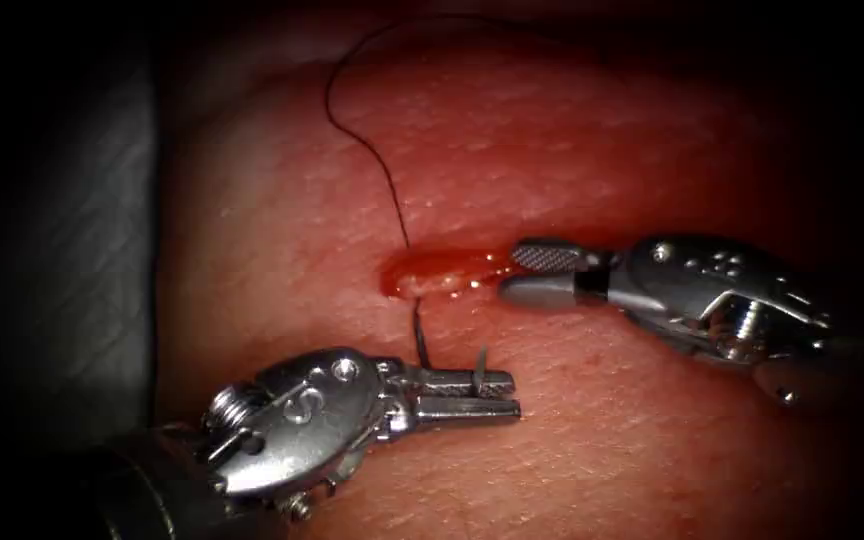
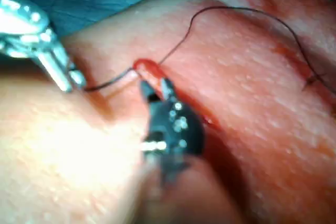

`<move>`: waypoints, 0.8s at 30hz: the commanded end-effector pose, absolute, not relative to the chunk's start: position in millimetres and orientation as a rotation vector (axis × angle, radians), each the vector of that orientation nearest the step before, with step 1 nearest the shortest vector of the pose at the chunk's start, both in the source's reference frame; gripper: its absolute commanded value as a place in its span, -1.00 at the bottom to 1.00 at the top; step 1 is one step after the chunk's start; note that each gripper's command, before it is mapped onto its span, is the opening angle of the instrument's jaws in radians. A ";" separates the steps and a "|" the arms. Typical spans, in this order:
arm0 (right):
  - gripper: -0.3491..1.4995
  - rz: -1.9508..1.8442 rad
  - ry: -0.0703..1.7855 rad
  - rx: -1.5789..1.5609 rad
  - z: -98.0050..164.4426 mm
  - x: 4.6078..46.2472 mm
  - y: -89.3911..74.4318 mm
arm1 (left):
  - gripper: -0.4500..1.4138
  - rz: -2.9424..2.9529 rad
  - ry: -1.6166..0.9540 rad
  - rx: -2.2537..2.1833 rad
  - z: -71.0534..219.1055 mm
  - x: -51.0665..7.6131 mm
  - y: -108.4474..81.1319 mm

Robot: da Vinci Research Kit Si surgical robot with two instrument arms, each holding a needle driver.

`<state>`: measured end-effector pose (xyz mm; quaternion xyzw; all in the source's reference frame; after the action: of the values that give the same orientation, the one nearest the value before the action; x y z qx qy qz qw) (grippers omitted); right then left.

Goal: Wound Closure

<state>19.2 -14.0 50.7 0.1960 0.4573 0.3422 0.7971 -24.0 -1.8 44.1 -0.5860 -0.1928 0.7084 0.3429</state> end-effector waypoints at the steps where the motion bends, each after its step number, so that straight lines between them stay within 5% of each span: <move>1: -0.47 0.736 0.979 0.435 51.1 19.8 -15.0 | -1.00 1.884 -0.459 -1.554 44.5 -24.6 -2.0; 19: -0.42 0.771 0.957 0.493 51.0 19.3 -15.1 | -1.00 2.366 0.186 -1.731 42.1 -24.9 0.0; 24: -0.11 0.781 0.954 0.502 51.0 19.1 -15.0 | -1.00 2.420 0.272 -1.695 42.2 -24.8 0.6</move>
<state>18.5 -14.1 50.4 0.2315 0.4419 0.3629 0.7870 -24.1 1.0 41.6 -0.5668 0.0972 0.8140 0.0820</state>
